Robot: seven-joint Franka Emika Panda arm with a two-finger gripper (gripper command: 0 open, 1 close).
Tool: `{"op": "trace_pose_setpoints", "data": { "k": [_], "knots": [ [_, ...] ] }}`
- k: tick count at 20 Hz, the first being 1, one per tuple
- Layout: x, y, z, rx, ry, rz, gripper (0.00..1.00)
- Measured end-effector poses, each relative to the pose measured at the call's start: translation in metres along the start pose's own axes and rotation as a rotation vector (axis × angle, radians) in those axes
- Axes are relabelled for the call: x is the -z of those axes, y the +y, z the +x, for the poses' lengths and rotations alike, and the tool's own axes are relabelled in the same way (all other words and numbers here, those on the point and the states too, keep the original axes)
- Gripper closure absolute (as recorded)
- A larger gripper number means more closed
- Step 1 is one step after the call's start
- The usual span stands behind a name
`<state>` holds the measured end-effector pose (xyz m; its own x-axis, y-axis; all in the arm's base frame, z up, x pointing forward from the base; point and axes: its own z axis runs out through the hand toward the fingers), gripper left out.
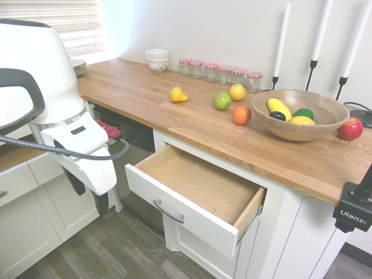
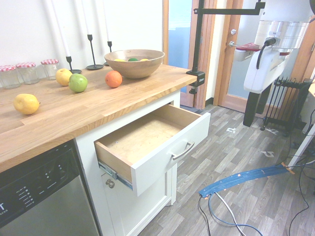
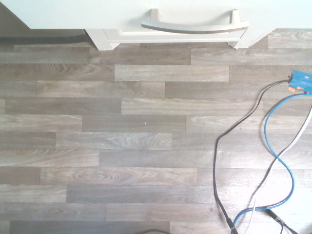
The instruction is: Close the drawer
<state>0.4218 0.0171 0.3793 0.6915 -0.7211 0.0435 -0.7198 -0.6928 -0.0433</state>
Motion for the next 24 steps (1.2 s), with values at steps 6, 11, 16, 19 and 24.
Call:
{"op": "trace_pose_setpoints", "data": {
  "k": [6,11,16,19,24],
  "knots": [
    [-0.008,0.001,0.0,-0.003,-0.001,0.003,0.0],
    [-0.044,0.005,0.004,-0.013,-0.015,-0.011,0.0],
    [-0.102,0.01,0.011,-0.012,-0.036,-0.029,0.0],
    [-0.137,0.016,0.019,-0.004,-0.037,-0.026,0.0],
    [-0.185,0.025,0.029,0.027,-0.028,-0.007,1.0]
  ]
}}
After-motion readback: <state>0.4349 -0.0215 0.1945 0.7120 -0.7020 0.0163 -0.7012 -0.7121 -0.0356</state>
